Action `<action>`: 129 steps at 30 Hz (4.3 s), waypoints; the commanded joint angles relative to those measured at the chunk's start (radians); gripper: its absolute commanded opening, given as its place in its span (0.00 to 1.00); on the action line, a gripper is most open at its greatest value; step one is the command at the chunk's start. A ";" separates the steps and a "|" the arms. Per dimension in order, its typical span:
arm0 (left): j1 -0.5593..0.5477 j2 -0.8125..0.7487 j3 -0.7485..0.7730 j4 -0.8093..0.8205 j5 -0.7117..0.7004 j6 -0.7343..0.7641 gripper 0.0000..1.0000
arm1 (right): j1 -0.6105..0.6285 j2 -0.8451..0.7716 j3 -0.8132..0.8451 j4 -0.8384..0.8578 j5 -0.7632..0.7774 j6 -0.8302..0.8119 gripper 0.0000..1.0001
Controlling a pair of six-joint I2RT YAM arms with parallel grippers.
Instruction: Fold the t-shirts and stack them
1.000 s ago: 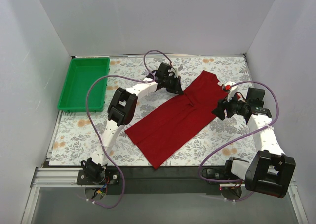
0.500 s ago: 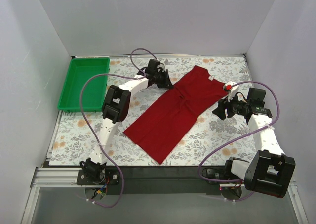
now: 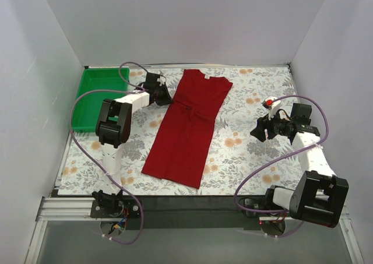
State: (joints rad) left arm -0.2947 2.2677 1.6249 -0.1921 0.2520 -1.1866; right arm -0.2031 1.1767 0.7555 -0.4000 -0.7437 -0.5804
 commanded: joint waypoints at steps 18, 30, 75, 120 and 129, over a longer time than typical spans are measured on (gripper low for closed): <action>0.046 -0.269 -0.327 0.031 -0.152 -0.123 0.02 | 0.169 0.144 0.047 0.035 0.010 0.040 0.57; 0.051 -0.675 -0.482 0.108 -0.060 0.034 0.63 | 0.398 0.814 0.676 0.185 0.243 0.714 0.59; 0.054 -1.421 -0.988 -0.030 0.059 0.027 0.69 | 0.309 1.315 1.242 0.231 0.268 0.981 0.09; -0.303 -1.051 -1.128 -0.383 -0.115 -0.435 0.00 | 0.798 -0.055 -0.070 0.033 0.009 -0.438 0.64; -0.357 -1.172 -1.139 -0.400 -0.063 -0.489 0.13 | 0.795 -0.091 -0.079 -0.015 0.007 -0.498 0.66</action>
State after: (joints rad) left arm -0.6441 1.1400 0.4793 -0.5552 0.1562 -1.6508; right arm 0.5953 1.1126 0.6865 -0.3920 -0.7208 -1.0325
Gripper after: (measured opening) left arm 0.089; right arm 0.650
